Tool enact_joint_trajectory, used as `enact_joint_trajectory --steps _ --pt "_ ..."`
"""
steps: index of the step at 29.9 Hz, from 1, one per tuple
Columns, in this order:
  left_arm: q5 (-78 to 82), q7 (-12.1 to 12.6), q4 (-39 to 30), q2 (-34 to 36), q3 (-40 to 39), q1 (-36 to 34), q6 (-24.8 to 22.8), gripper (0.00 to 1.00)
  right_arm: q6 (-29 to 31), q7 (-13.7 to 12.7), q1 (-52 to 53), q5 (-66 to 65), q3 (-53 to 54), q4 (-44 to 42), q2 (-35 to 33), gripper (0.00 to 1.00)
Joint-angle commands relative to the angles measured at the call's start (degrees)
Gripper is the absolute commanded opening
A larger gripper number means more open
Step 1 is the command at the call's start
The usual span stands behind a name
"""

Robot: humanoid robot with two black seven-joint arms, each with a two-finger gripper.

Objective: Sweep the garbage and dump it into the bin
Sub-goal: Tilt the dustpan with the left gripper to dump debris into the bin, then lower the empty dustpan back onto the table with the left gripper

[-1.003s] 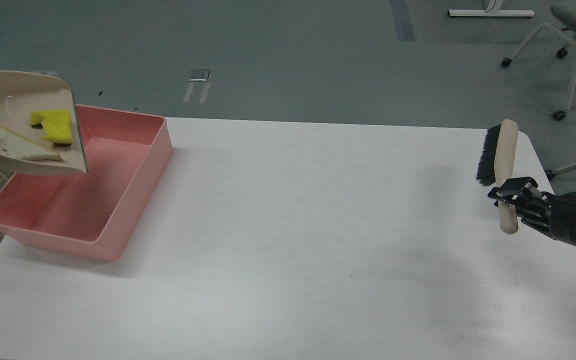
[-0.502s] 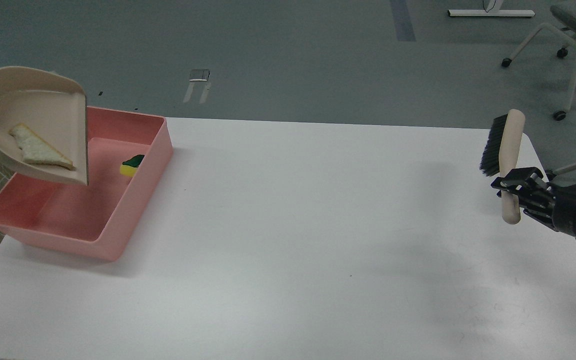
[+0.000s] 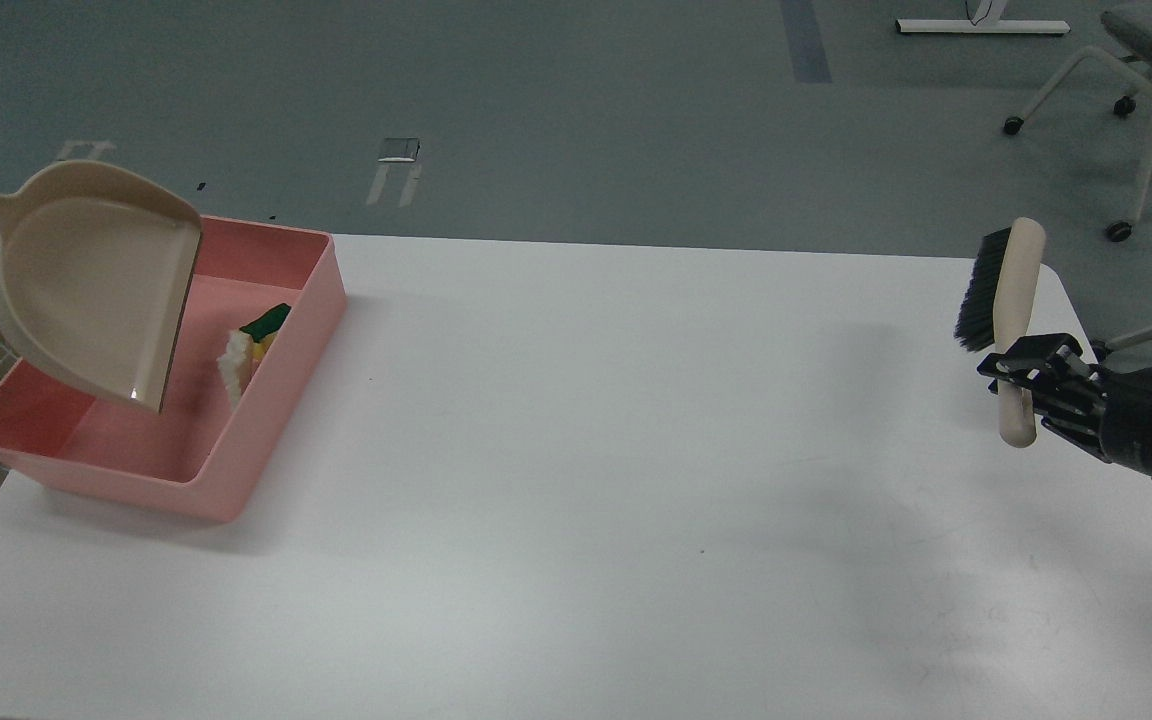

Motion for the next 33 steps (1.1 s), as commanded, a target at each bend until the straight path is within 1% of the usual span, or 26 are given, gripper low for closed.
enact_joint_trajectory --steps 1,5,7,10,11,14,16,17,18,19,21,23,25,29,31,33 --pt "-1.0 0.0 0.0 0.3 -0.1 -2.8 0.0 0.0 0.0 0.0 0.1 0.0 0.0 0.0 0.4 0.0" --pt "-4.3 0.0 0.0 0.1 -0.1 -10.6 0.0 0.0 0.0 0.0 0.1 0.0 0.1 0.0 0.4 0.0" --pt "-7.4 0.0 -0.2 -1.1 -0.1 -14.6 0.0 0.0 0.0 0.2 -0.1 0.0 0.4 -0.1 0.3 0.0" --pt "-11.9 0.0 -0.1 -5.1 -0.1 -15.3 0.0 0.0 0.0 0.2 -0.3 0.0 0.8 0.0 0.2 0.0" --pt "-11.9 0.0 -0.1 -5.2 -0.1 -15.3 0.0 0.0 0.0 0.2 -0.3 0.0 0.8 0.0 0.2 0.0" --pt "-16.1 0.0 -0.1 -11.6 -0.1 -15.3 0.0 0.0 0.0 0.2 -0.4 -0.1 0.9 0.2 -0.2 0.0" --pt "-17.1 0.3 -0.4 -18.4 -0.1 -15.2 0.0 0.0 0.0 0.2 -0.4 -0.2 1.2 0.8 -1.5 0.0" --pt "-17.1 0.3 -0.4 -18.4 -0.1 -15.2 0.0 0.0 0.0 0.2 -0.4 -0.2 1.2 0.8 -1.5 0.0" --pt "-17.1 0.6 -0.8 -22.6 0.1 -14.7 0.8 0.0 0.0 0.2 -0.4 -0.2 1.4 0.9 -2.6 0.0" --pt "-17.0 0.8 -0.8 -24.8 0.3 -14.6 1.7 0.0 0.0 0.2 -0.3 -0.2 1.4 0.9 -3.2 0.0" --pt "-17.0 2.3 -0.9 -31.5 1.2 -14.4 4.6 0.0 0.0 0.1 -0.3 -0.3 1.2 0.8 -4.8 0.0" --pt "-17.0 3.4 -0.9 -35.0 3.5 -14.5 6.3 0.0 0.0 0.1 -0.5 -0.4 0.4 0.7 -6.6 0.0" --pt "-16.8 3.7 -0.9 -36.9 5.7 -14.6 7.4 0.0 0.0 0.1 -1.0 -0.6 -0.3 0.7 -7.8 0.0" --pt "-16.3 3.8 -1.0 -43.5 15.0 -15.5 12.4 0.0 0.0 0.1 -3.3 -5.3 -3.3 2.1 -8.7 0.0" --pt "-16.2 3.9 -0.8 -45.5 17.0 -16.0 13.6 0.0 0.0 0.1 -3.8 -7.0 -4.0 2.8 -8.9 0.0" --pt "-16.2 4.7 -0.2 -49.1 21.7 -16.5 15.7 0.0 0.0 0.2 -4.2 -9.8 -4.7 3.1 -10.4 0.0"
